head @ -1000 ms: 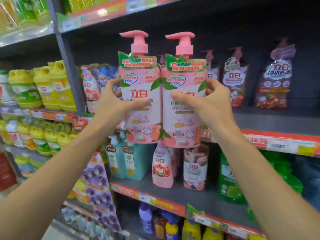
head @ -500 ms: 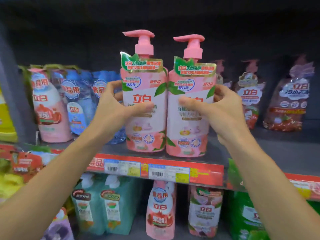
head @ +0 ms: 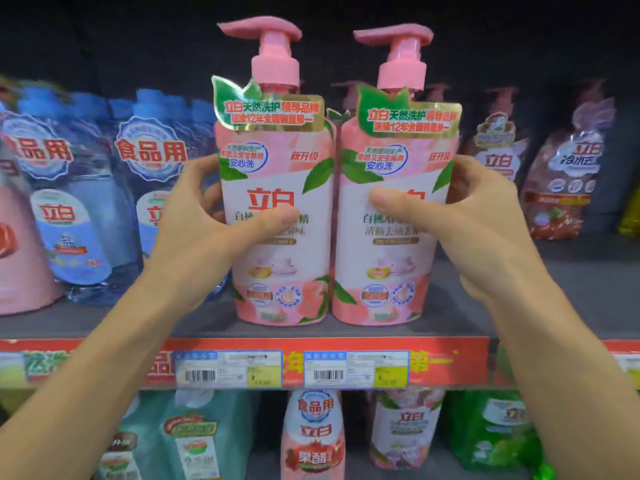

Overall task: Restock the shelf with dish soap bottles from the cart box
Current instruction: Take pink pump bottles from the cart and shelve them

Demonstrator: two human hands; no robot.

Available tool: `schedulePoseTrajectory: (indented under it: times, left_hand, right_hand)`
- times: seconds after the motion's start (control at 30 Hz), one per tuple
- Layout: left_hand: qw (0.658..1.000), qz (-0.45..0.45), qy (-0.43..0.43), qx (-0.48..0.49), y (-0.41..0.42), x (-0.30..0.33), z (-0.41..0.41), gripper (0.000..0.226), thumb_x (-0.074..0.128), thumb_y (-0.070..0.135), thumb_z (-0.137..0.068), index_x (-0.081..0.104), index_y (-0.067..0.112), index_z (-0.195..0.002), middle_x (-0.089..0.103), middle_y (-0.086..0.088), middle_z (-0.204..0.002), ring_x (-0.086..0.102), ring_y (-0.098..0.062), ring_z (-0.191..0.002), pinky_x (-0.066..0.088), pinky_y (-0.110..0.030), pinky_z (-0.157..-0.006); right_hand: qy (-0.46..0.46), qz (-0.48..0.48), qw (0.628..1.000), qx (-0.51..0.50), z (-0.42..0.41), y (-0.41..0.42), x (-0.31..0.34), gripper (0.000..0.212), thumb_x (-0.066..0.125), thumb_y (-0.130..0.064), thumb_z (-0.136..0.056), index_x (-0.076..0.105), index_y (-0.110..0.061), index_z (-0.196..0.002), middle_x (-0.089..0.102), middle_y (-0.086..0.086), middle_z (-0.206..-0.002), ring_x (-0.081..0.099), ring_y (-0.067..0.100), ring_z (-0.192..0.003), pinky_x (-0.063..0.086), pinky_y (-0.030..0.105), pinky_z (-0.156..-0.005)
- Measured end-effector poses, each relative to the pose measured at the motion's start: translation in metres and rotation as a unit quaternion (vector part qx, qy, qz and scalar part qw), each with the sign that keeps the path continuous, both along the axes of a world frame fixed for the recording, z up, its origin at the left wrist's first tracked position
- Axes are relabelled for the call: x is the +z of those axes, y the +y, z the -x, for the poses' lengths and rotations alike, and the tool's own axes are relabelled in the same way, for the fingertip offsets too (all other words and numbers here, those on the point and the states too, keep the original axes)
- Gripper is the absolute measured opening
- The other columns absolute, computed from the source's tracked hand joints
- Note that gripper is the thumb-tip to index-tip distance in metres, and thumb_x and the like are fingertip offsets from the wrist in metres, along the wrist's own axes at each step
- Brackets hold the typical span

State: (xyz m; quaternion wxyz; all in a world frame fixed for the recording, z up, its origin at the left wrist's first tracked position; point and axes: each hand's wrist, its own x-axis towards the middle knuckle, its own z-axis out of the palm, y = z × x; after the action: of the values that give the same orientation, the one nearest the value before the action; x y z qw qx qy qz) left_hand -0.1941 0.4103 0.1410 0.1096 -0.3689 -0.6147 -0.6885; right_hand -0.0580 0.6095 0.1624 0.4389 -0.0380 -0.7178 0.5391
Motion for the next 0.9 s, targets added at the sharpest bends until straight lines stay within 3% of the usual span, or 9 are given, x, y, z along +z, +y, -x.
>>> schedulePoseTrajectory:
  times: [0.1, 0.23, 0.3, 0.4, 0.43, 0.5, 0.6, 0.7, 0.9]
  left_hand:
    - [1.0, 0.01, 0.022, 0.01, 0.005, -0.008, -0.005, 0.078, 0.09, 0.027, -0.061, 0.045, 0.019, -0.125, 0.071, 0.008, -0.11, 0.07, -0.005, -0.099, 0.056, -0.02, -0.078]
    - [0.996, 0.041, 0.061, 0.041, 0.012, -0.015, -0.013, 0.071, 0.074, 0.052, -0.08, 0.043, 0.02, -0.134, 0.067, 0.022, -0.107, 0.065, 0.002, -0.101, 0.052, -0.02, -0.082]
    - [0.993, 0.069, 0.07, 0.06, 0.011, -0.014, -0.016, 0.073, 0.069, 0.061, -0.078, 0.041, 0.025, -0.135, 0.066, 0.026, -0.108, 0.064, 0.005, -0.101, 0.05, -0.02, -0.086]
    - [0.982, 0.143, 0.075, 0.095, 0.004, -0.007, -0.024, 0.057, 0.062, 0.062, -0.075, 0.046, 0.035, -0.122, 0.064, 0.031, -0.099, 0.059, 0.017, -0.093, 0.044, -0.007, -0.078]
    - [0.975, 0.167, 0.082, 0.124, 0.001, -0.005, -0.027, 0.046, 0.061, 0.062, -0.075, 0.048, 0.04, -0.113, 0.063, 0.031, -0.097, 0.058, 0.019, -0.09, 0.044, -0.008, -0.076]
    - [0.958, 0.179, 0.11, 0.196, 0.0, -0.003, -0.035, 0.037, 0.063, 0.06, -0.081, 0.051, 0.04, -0.11, 0.064, 0.023, -0.103, 0.06, 0.009, -0.096, 0.05, -0.025, -0.083]
    - [0.906, 0.246, 0.146, 0.312, 0.007, -0.005, -0.055, 0.081, 0.058, 0.058, -0.088, 0.025, 0.018, -0.15, 0.049, -0.004, -0.139, 0.052, -0.028, -0.122, 0.047, -0.048, -0.094]
    - [0.872, 0.299, 0.14, 0.362, 0.018, -0.009, -0.074, 0.118, 0.059, 0.067, -0.083, -0.011, 0.004, -0.154, 0.024, -0.016, -0.155, 0.028, -0.033, -0.141, 0.039, -0.049, -0.102]
    - [0.863, 0.3, 0.155, 0.375, 0.018, -0.005, -0.074, 0.131, 0.065, 0.07, -0.075, -0.008, -0.007, -0.151, 0.031, -0.023, -0.149, 0.031, -0.035, -0.138, 0.034, -0.04, -0.108]
  right_hand:
    - [-0.04, -0.015, 0.999, -0.01, 0.001, 0.002, -0.003, 0.075, 0.095, -0.043, -0.051, 0.06, -0.021, -0.115, 0.076, -0.008, -0.105, 0.074, 0.011, -0.096, 0.059, 0.042, -0.088]
    - [-0.07, -0.032, 0.997, -0.012, -0.002, 0.001, -0.005, 0.066, 0.09, -0.036, -0.064, 0.055, -0.024, -0.119, 0.075, -0.011, -0.106, 0.073, 0.006, -0.096, 0.058, 0.04, -0.09]
    - [-0.081, -0.051, 0.995, -0.021, -0.005, -0.003, -0.004, 0.059, 0.088, -0.036, -0.068, 0.058, -0.026, -0.117, 0.075, -0.014, -0.105, 0.072, 0.001, -0.094, 0.059, 0.037, -0.089]
    - [-0.092, -0.108, 0.987, -0.073, -0.009, -0.008, -0.002, 0.054, 0.086, -0.049, -0.063, 0.064, -0.029, -0.108, 0.074, -0.013, -0.103, 0.071, 0.002, -0.093, 0.059, 0.039, -0.088]
    - [-0.096, -0.129, 0.982, -0.095, -0.01, -0.01, -0.002, 0.058, 0.085, -0.055, -0.06, 0.064, -0.03, -0.107, 0.074, -0.012, -0.104, 0.07, 0.005, -0.096, 0.058, 0.042, -0.089]
    - [-0.102, -0.16, 0.974, -0.122, -0.012, -0.013, -0.003, 0.065, 0.087, -0.054, -0.058, 0.056, -0.03, -0.109, 0.07, -0.011, -0.111, 0.067, 0.01, -0.104, 0.055, 0.044, -0.092]
    - [-0.136, -0.149, 0.972, -0.117, -0.013, -0.023, -0.004, 0.074, 0.092, -0.045, -0.062, 0.04, -0.025, -0.112, 0.064, -0.006, -0.117, 0.064, 0.016, -0.108, 0.053, 0.044, -0.094]
    - [-0.159, -0.116, 0.974, -0.109, -0.013, -0.024, -0.006, 0.077, 0.093, -0.037, -0.063, 0.036, -0.018, -0.111, 0.064, 0.0, -0.117, 0.064, 0.018, -0.106, 0.054, 0.044, -0.093]
    - [-0.153, -0.099, 0.979, -0.087, -0.015, -0.025, -0.002, 0.078, 0.094, -0.032, -0.063, 0.035, -0.02, -0.112, 0.062, 0.0, -0.12, 0.064, 0.018, -0.106, 0.054, 0.044, -0.095]
